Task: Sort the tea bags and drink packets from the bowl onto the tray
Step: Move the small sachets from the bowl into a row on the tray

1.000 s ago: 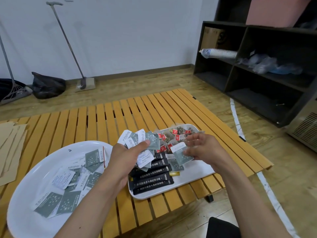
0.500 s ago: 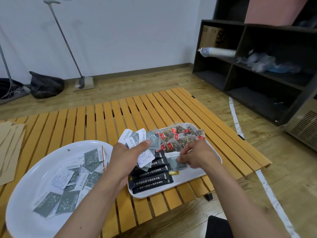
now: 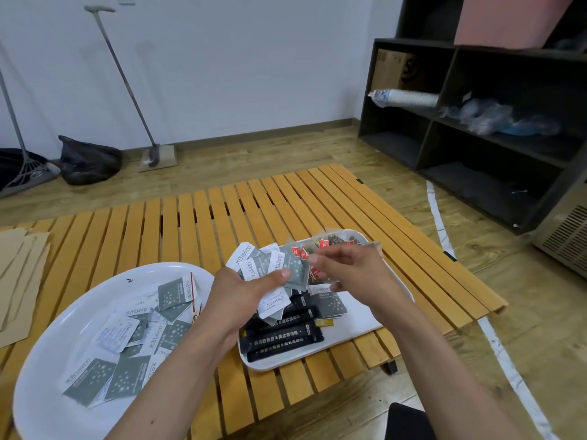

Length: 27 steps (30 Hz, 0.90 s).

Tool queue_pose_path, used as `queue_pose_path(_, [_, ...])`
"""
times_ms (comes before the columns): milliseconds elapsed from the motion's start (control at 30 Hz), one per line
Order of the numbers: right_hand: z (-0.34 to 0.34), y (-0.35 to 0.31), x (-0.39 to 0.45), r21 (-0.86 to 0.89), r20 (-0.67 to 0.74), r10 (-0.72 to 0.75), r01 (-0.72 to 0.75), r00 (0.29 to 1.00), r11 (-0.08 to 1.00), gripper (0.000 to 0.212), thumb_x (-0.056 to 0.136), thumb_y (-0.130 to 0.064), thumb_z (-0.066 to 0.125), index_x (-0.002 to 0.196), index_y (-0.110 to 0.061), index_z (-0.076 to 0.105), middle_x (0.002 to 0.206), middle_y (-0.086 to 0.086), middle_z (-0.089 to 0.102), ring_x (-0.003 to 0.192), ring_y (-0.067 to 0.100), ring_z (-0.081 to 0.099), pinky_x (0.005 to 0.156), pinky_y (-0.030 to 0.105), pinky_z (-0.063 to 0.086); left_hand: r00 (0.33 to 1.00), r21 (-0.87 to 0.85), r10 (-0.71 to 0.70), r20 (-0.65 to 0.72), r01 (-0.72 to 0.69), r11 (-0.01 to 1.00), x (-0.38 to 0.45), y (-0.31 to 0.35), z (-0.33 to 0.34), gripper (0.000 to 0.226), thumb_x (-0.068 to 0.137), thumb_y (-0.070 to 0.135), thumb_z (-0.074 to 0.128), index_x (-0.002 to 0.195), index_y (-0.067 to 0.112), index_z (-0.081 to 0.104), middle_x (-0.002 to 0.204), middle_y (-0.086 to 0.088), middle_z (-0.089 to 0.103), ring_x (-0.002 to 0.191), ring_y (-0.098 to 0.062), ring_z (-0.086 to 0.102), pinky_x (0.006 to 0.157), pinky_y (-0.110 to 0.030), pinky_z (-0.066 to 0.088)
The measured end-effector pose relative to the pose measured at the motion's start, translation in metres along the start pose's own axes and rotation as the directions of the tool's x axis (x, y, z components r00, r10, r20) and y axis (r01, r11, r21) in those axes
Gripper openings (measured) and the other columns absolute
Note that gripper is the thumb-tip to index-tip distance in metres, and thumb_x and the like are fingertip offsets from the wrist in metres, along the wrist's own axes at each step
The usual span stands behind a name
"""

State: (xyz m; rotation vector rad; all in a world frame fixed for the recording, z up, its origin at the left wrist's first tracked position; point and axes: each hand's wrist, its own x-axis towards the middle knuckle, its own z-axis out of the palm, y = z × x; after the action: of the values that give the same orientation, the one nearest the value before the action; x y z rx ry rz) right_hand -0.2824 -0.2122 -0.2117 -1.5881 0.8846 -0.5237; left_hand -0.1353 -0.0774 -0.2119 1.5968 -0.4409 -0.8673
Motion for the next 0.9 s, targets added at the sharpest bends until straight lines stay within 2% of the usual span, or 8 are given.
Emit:
queue_pose_path(167, [0.002,-0.002,-0.001,-0.012,0.104,0.004,-0.003,0.995,1.000,0.021,0.080,-0.018,0.085,0.098,-0.016,0.075,0.096,0.008,0.079,0.082,0.014,0.073,0.063,0.021,0.052,0.998,-0.002,0.005,0.067,-0.004,1.000,-0.002,0.001,-0.002,0.031,0.073,0.016,0.089,0.100,0.011,0.075,0.086,-0.005,0.081,0.075,-0.020,0.079,0.056,-0.027,0.059])
queue_pose_path(300, [-0.010,-0.004,-0.002,0.143,0.291,0.152,-0.200,0.945,0.969,0.021,0.077,-0.013,0.084,0.096,-0.016,0.075,0.094,0.007,0.079,0.078,0.012,0.072,0.075,0.029,0.049,0.998,-0.053,-0.001,0.070,0.005,0.999,0.001,0.002,-0.003,0.035,0.074,0.018,0.088,0.106,0.009,0.075,0.093,-0.007,0.081,0.085,-0.025,0.079,0.068,-0.033,0.059])
queue_pose_path(400, [-0.016,-0.003,0.002,0.257,0.367,0.220,-0.326,0.904,0.910,0.019,0.067,-0.012,0.085,0.083,-0.019,0.080,0.090,0.005,0.077,0.077,0.013,0.071,0.073,0.027,0.050,0.994,-0.090,-0.025,0.110,0.035,0.995,0.000,0.005,-0.002,0.039,0.075,0.018,0.087,0.110,0.008,0.075,0.098,-0.012,0.081,0.091,-0.030,0.078,0.079,-0.043,0.061])
queue_pose_path(467, [-0.017,-0.002,0.001,0.224,0.360,0.235,-0.328,0.903,0.918,0.022,0.065,-0.015,0.087,0.085,-0.019,0.081,0.096,0.007,0.078,0.083,0.016,0.071,0.072,0.027,0.052,0.993,-0.072,-0.018,0.117,0.026,0.997,-0.001,0.005,-0.002,0.039,0.074,0.015,0.087,0.110,0.006,0.075,0.097,-0.012,0.080,0.090,-0.030,0.078,0.080,-0.044,0.062])
queue_pose_path(600, [-0.015,-0.001,-0.001,0.184,0.316,0.204,-0.271,0.927,0.945,0.038,0.069,-0.024,0.088,0.105,-0.015,0.080,0.094,0.000,0.078,0.080,0.010,0.067,0.076,0.029,0.051,0.991,-0.026,-0.012,0.135,0.016,1.000,-0.004,0.004,-0.002,0.032,0.074,0.006,0.087,0.103,0.005,0.074,0.089,-0.010,0.081,0.074,-0.021,0.079,0.053,-0.025,0.057])
queue_pose_path(733, [-0.017,0.003,0.003,0.128,0.235,0.220,-0.254,0.947,0.959,0.026,0.079,-0.013,0.084,0.104,-0.010,0.078,0.092,0.002,0.077,0.077,0.011,0.065,0.067,0.025,0.045,0.993,-0.022,-0.003,0.121,0.005,1.000,-0.002,0.003,0.000,0.035,0.073,0.013,0.088,0.104,0.005,0.075,0.087,-0.009,0.081,0.069,-0.018,0.078,0.050,-0.023,0.055])
queue_pose_path(800, [-0.028,0.006,0.006,0.136,0.176,0.250,-0.275,0.952,0.952,0.028,0.079,-0.012,0.083,0.106,-0.008,0.077,0.094,0.005,0.078,0.078,0.012,0.065,0.063,0.023,0.045,0.998,-0.032,0.003,0.069,0.000,0.999,0.003,0.001,-0.003,0.040,0.070,0.022,0.090,0.105,0.007,0.075,0.089,-0.008,0.081,0.076,-0.020,0.078,0.055,-0.028,0.059])
queue_pose_path(900, [-0.048,0.016,0.008,0.115,0.048,0.317,-0.320,0.947,0.940,0.025,0.080,-0.009,0.083,0.104,-0.005,0.076,0.092,0.009,0.078,0.073,0.013,0.066,0.058,0.024,0.042,1.000,-0.035,-0.001,-0.005,0.001,0.999,0.010,-0.001,-0.009,0.044,0.066,0.023,0.092,0.104,0.008,0.075,0.092,-0.008,0.081,0.090,-0.027,0.078,0.084,-0.046,0.063])
